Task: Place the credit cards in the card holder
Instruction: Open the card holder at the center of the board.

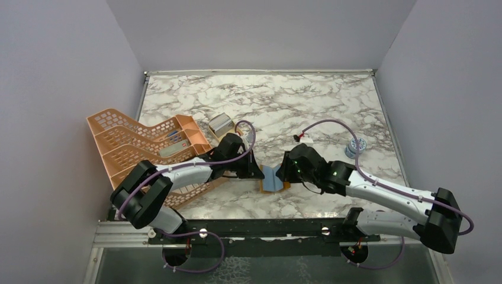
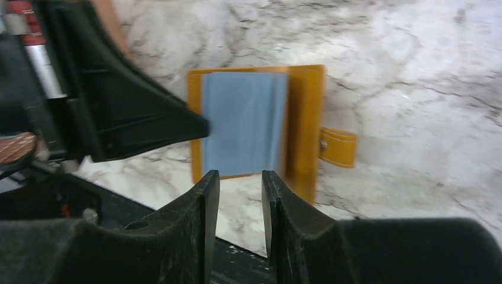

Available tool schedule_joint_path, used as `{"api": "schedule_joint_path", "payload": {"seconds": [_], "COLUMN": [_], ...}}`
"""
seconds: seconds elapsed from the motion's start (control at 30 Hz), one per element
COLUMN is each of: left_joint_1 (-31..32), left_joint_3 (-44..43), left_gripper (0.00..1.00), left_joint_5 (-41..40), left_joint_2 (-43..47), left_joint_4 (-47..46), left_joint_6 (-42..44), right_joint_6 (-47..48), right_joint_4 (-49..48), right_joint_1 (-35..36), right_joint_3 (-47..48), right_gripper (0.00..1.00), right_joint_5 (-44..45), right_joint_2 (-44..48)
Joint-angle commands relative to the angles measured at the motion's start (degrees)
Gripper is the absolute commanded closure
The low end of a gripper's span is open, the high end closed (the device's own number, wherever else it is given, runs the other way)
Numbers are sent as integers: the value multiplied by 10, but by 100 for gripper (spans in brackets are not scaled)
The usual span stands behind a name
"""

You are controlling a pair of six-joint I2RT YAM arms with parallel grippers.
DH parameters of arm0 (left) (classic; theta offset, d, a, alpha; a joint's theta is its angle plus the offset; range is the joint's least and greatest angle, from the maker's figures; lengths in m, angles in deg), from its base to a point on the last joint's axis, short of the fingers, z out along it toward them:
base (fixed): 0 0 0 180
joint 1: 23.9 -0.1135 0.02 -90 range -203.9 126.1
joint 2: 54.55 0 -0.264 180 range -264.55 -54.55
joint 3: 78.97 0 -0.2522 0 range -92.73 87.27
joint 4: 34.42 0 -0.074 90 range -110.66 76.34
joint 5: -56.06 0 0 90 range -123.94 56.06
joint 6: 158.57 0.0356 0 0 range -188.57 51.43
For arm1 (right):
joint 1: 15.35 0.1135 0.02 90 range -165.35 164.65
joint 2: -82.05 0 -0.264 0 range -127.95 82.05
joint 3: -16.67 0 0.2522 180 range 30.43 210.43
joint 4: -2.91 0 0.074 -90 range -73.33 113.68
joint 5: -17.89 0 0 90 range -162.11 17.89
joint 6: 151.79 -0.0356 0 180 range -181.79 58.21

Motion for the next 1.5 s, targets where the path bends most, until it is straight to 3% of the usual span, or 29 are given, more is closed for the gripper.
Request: {"api": "schedule_joint_path", "payload": {"seconds": [0.0, 0.13, 0.37, 0.83, 1.47], "left_joint_1": [3, 4, 5, 5, 5], "left_joint_3": [-28, -40, -34, -24, -15], "left_gripper": [100, 100, 100, 100, 100], "left_joint_5": [23, 24, 28, 26, 22], "left_joint_2": [-15, -21, -34, -37, -32], "left_joint_4": [-30, -32, -47, -49, -50], "left_joint_6": [-10, -11, -19, -17, -14], "right_joint_6": [18, 19, 8, 5, 0], "right_joint_4": [-112, -132, -84, -50, -38], "right_joint_1": [1, 1, 1, 1, 1], "right_joint_3": [-9, -16, -5, -13, -21], "right_gripper": [67, 66, 60, 59, 59], "right_joint_5": [-87, -82, -14, -3, 23], "right_joint_2": [-14, -43, -93, -54, -92]}}
